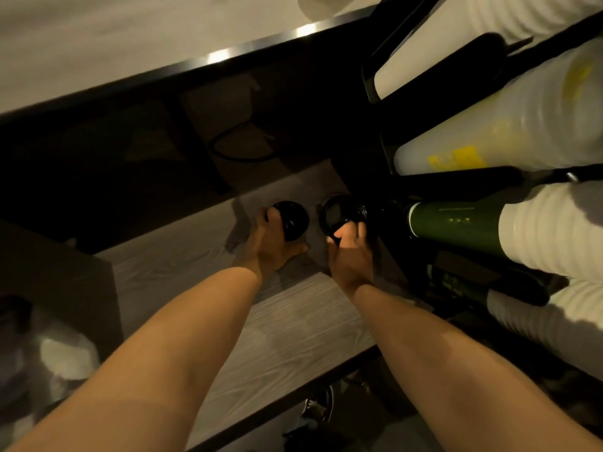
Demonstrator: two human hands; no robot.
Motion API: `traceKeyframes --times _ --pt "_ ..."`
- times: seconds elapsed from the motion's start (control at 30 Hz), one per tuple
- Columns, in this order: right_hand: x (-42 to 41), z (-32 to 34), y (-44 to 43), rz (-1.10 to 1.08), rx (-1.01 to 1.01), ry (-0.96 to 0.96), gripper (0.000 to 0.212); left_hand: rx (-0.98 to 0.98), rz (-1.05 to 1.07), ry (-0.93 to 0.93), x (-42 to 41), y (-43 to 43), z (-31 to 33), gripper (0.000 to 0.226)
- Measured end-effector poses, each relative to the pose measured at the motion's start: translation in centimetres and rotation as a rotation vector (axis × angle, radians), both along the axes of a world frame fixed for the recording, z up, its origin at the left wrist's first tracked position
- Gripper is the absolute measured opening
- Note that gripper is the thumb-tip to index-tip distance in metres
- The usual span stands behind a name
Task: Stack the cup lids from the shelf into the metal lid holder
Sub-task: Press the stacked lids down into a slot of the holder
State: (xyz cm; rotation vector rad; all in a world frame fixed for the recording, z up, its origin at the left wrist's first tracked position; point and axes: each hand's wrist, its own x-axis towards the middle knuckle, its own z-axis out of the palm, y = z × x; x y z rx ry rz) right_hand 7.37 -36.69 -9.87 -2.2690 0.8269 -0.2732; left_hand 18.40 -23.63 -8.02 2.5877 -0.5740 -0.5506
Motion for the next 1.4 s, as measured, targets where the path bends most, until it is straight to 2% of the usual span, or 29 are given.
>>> traceKeyframes --times 0.1,0.3,0.5,0.67,0.8,1.0,1.17,1.27,1.4 --pt "0.0 0.0 -0.4 -0.013 0.074 -0.04 0.02 -0.022 0.011 -0.03 0.1 0.5 -0.3 0.078" --pt "0.2 0.6 -0.6 -0.023 0.141 -0.03 0.022 -0.038 0.02 0.002 0.2 0.5 -0.3 0.074" --pt "0.2 1.6 -1.3 0.073 -0.053 0.113 0.022 -0.047 0.034 0.057 -0.1 0.3 0.3 0.068" --pt "0.3 2.8 -1.6 0.096 -0.045 0.141 0.018 -0.123 0.044 0.095 -0.1 0.5 1.0 0.058" --pt "0.4 3.6 -1.5 0.087 -0.004 0.111 0.033 -0.173 0.045 0.124 -0.4 0.7 1.7 0.075" --pt "0.3 5.1 -0.7 0.093 -0.214 0.046 0.037 -0.146 0.058 0.133 -1.1 1.5 3.6 0.116" --pt "-0.2 7.4 0.6 0.2 -0.35 0.015 0.037 -0.165 0.082 0.045 -1.8 2.1 4.8 0.092" --pt "-0.3 9.1 2.0 0.202 -0.389 0.004 0.036 -0.199 0.115 0.007 -2.7 3.1 6.7 0.092" --pt "-0.7 11.6 5.9 0.197 -0.329 -0.092 0.03 -0.262 0.1 -0.051 -4.3 7.4 9.2 0.095"
